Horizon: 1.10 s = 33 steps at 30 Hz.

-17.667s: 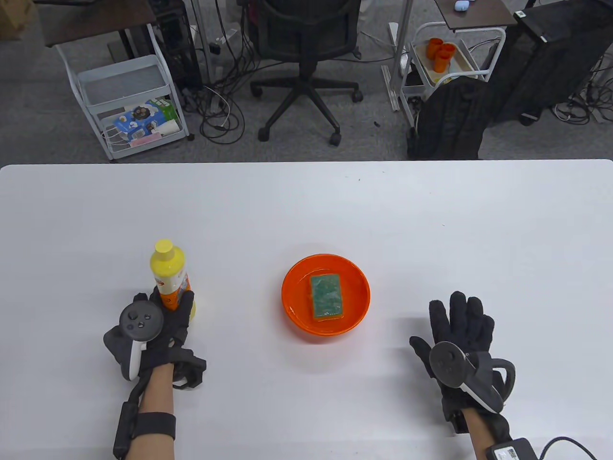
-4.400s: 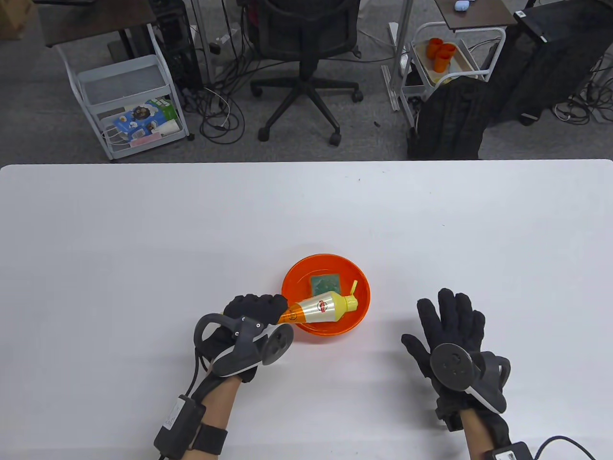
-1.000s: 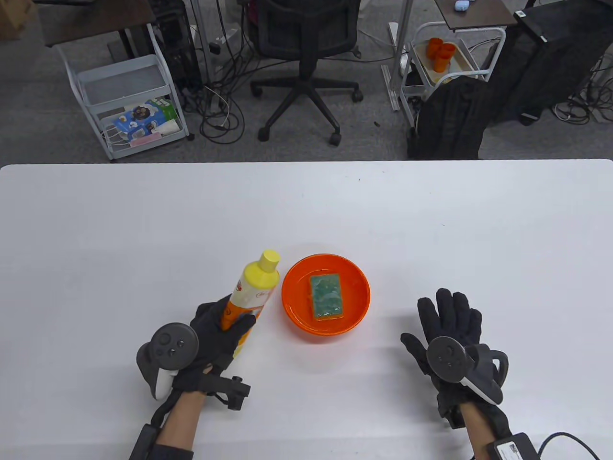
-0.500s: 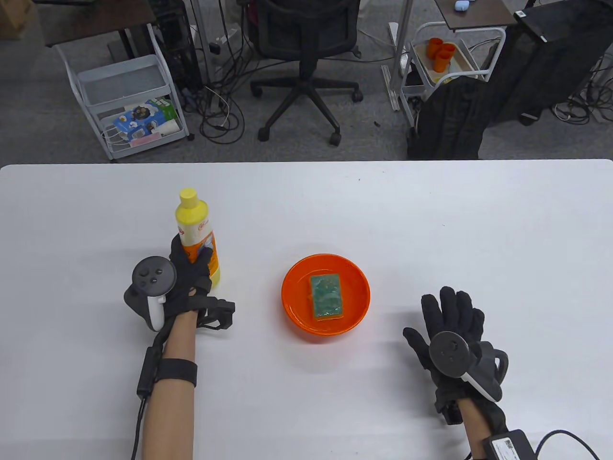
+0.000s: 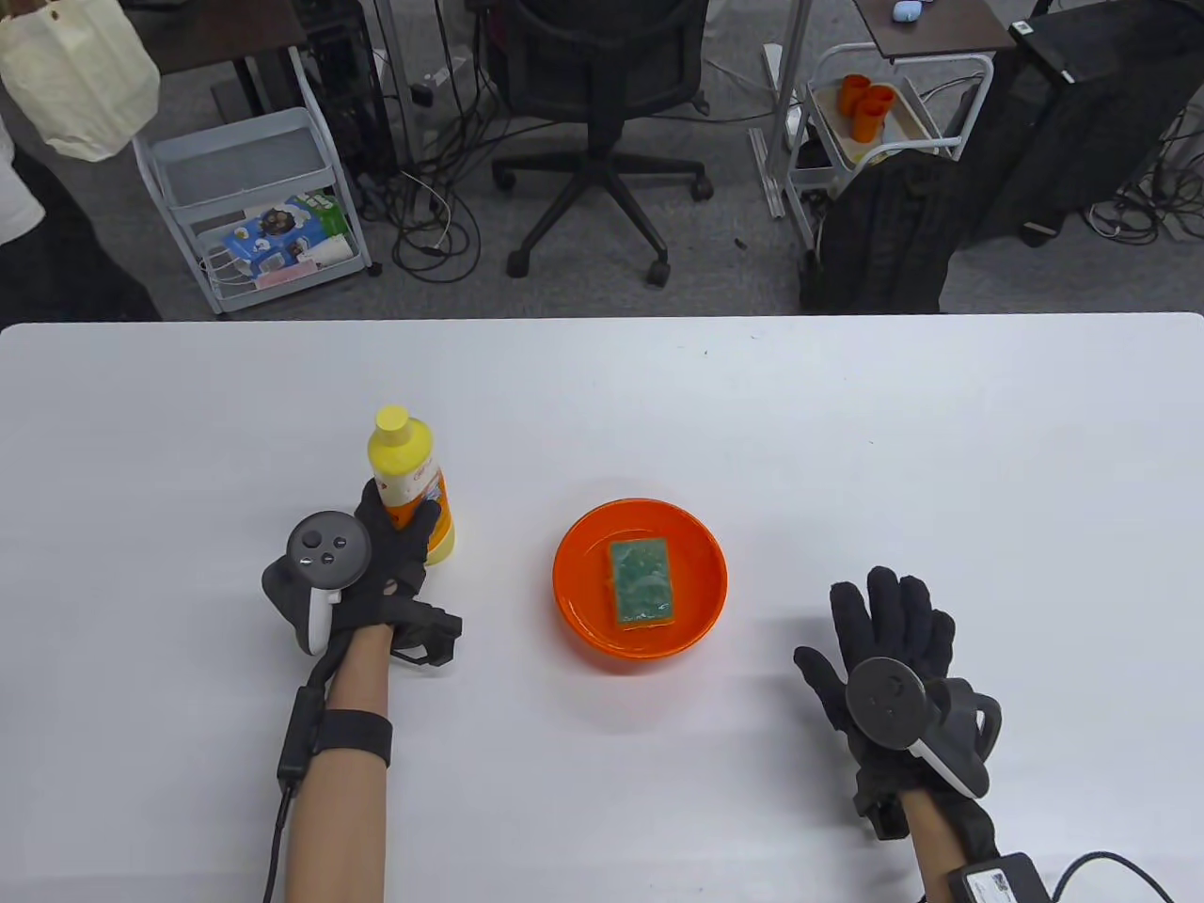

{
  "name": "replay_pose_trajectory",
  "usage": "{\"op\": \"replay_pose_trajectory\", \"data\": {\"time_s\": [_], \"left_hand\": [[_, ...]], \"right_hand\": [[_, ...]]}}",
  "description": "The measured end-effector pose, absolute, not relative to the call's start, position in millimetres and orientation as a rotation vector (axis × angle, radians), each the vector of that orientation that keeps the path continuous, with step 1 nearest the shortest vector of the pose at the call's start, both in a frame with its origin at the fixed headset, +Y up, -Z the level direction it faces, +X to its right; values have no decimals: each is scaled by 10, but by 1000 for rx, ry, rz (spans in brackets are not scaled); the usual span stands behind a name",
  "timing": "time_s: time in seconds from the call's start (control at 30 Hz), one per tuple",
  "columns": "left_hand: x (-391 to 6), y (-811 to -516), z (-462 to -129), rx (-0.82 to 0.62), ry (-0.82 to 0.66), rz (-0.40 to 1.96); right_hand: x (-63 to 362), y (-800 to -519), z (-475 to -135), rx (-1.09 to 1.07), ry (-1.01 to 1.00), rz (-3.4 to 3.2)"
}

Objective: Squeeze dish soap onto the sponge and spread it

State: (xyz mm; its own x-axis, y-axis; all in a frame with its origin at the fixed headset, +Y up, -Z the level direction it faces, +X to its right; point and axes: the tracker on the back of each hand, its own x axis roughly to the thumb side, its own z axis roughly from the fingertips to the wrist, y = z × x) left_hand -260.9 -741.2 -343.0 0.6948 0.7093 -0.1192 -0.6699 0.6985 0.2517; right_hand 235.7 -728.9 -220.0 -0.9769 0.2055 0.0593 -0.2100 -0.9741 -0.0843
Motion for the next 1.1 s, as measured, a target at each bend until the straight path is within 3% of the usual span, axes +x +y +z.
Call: {"op": "replay_pose_trajectory", "data": {"time_s": [0.13,0.23,0.37,0.57,0.73,1.1], "left_hand": [[-2603,-7381,-3349,132,227,669],[-2633,-7340,-3098,9,248,582],[-2623,-7219,-2601,41,180,453],[-2318,-7155,-2135,134,-67,224],[-2186,-7260,-2094,56,-158,-19],[-2124,-7380,-2112,-8,-175,-11]], "right_hand": [[2369,-7285,-2184,68,-135,2921],[2381,-7282,-2180,59,-138,2922],[2390,-7289,-2185,53,-116,2922],[2390,-7291,-2182,73,-73,2925],[2385,-7297,-2169,89,-44,2940],[2369,-7314,-2168,99,-25,2942]]}}
